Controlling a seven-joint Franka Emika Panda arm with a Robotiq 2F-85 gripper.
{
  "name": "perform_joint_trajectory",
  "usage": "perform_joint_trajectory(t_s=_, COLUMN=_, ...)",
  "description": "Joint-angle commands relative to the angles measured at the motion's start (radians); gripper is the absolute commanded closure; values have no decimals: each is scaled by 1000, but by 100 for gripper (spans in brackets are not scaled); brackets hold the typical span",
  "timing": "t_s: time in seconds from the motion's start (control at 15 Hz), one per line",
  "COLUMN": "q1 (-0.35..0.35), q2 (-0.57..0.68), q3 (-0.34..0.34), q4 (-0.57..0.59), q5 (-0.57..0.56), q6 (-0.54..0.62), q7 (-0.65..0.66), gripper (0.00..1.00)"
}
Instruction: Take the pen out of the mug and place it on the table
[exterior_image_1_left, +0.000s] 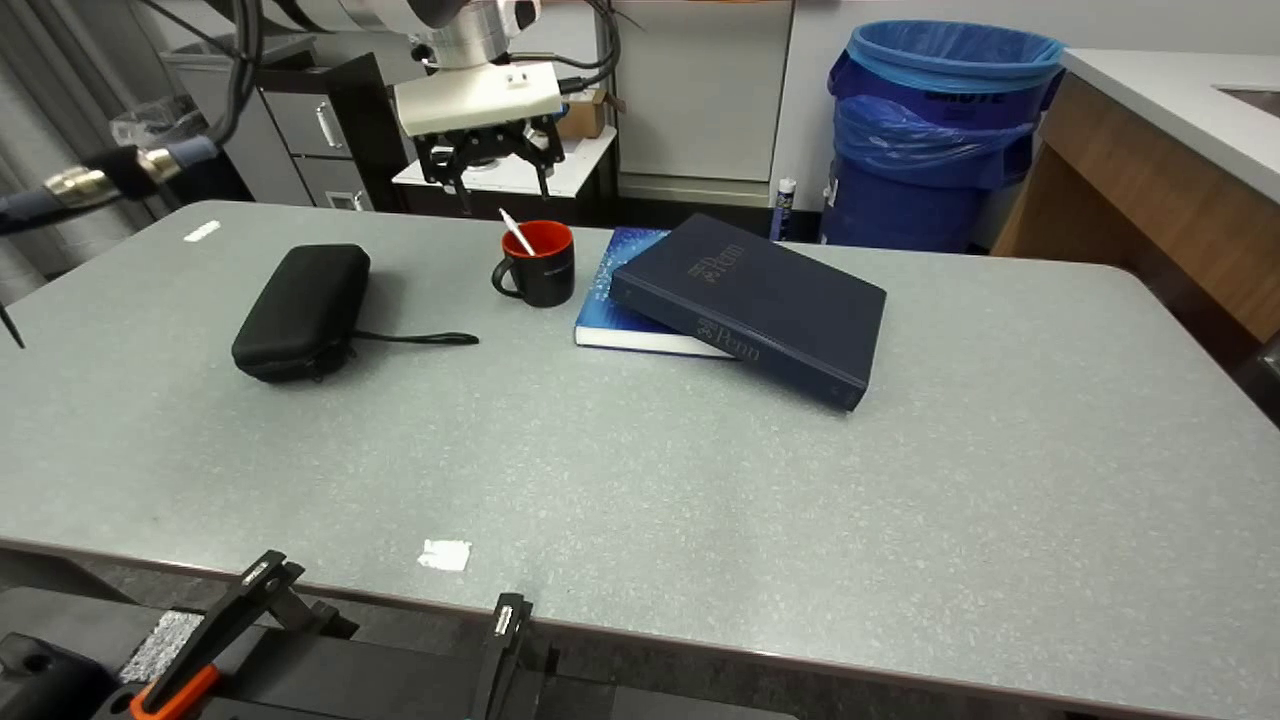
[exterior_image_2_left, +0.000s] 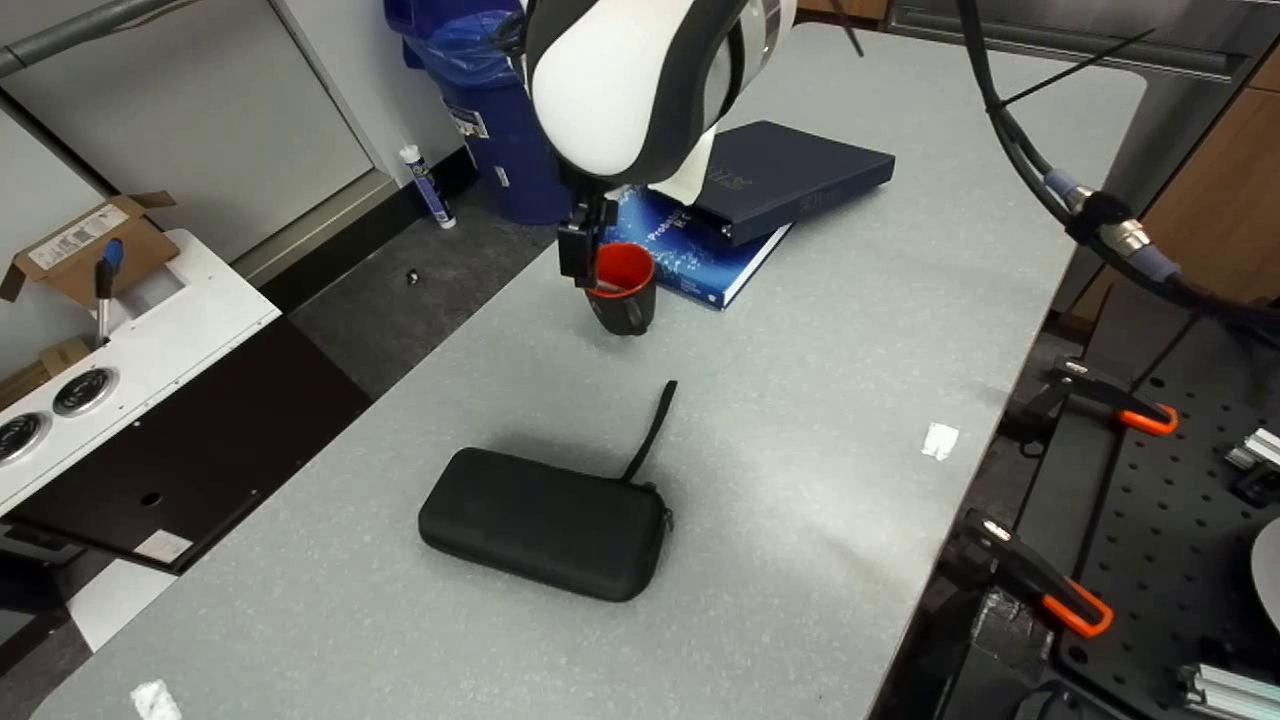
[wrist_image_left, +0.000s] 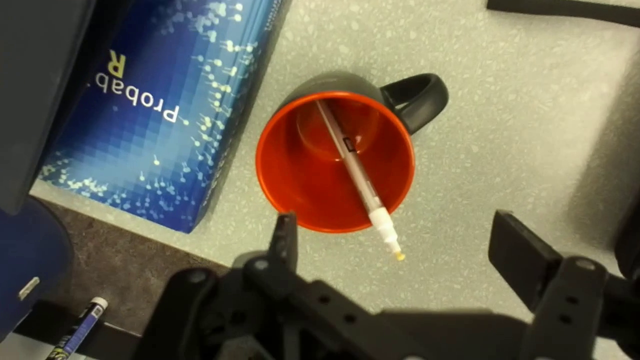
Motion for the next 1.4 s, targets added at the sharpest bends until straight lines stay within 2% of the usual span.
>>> perform_joint_trajectory(t_s=0.0, q1=-53, q2=105, q3=57, q4=112, q5=18, q6=16, q7=-65, gripper=0)
perform_joint_trajectory(t_s=0.33, q1=-110, q2=166, q3=125, q4=171, q5=35, q6=12, q7=-132, gripper=0)
perform_joint_trajectory(t_s=0.4, q1=-125, q2=172, q3=142, q4=174, q5=42, q6=10, q7=-149, gripper=25)
perform_joint_trajectory(t_s=0.47, q1=-135, q2=176, q3=153, q4=179, q5=42, q6=6, q7=-161, gripper=26)
perform_joint_trajectory(t_s=0.87, q1=-184, q2=167, q3=207, q4=169, q5=57, q6=-3, q7=-203, gripper=74)
perform_joint_trajectory(t_s=1.07, q1=-183, q2=156, q3=204, q4=167, q5=55, q6=-23, q7=-180, gripper=96)
perform_joint_trajectory(t_s=1.13, q1=-185, q2=150, q3=204, q4=162, q5=55, q6=-29, q7=-177, gripper=100)
perform_joint_trajectory(t_s=1.33, q1=-177, q2=124, q3=188, q4=148, q5=51, q6=-38, q7=-153, gripper=100)
